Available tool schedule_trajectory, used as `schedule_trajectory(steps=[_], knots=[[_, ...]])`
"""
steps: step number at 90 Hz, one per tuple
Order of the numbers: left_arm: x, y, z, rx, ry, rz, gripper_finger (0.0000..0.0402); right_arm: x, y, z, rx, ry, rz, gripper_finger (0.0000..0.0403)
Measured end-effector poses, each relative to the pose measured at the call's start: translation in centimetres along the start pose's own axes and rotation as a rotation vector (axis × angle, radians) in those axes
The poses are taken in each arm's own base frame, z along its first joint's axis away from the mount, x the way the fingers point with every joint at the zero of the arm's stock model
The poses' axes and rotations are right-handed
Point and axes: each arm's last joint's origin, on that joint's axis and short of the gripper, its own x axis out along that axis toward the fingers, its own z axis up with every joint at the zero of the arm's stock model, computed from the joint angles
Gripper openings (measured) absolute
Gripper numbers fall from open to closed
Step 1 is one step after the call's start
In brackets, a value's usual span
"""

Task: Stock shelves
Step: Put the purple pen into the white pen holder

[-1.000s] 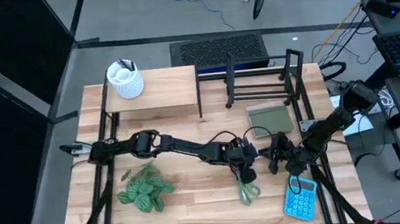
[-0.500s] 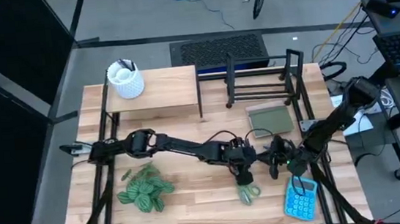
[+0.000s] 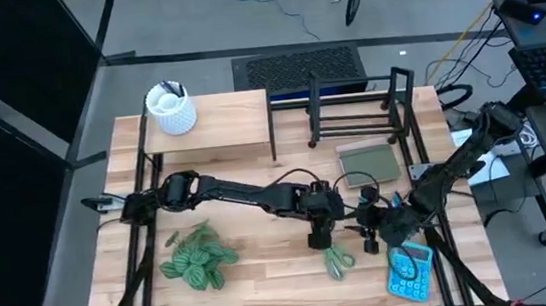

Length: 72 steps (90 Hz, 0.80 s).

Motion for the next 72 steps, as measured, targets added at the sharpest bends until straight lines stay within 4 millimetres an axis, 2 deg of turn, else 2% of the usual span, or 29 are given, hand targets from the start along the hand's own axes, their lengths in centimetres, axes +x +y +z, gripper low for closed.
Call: schedule_trajectory(steps=[12, 33, 54, 72], knots=[[0.0, -0.2, -0.1, 0.004, 0.008, -0.007, 0.0008, -0.5, 0.1, 1.3, -0.025, 0.037, -0.005, 0.0103], [0.0, -0.4, 0.5, 0.007, -0.052, 0.003, 0.0008, 1.2, -0.3, 1.0, 0.018, 0.105, -0.006, 0.0103], [0.0, -0.4, 0.6, 0.004, -0.064, 0.000, 0.0009, 2.8, 0.0, 0.4, -0.028, 0.144, -0.029, 0.0102], [0.0, -0.4, 0.6, 0.003, -0.058, 0.001, 0.0010, 2.8, 0.0, 0.4, -0.014, 0.144, -0.037, 0.0095]])
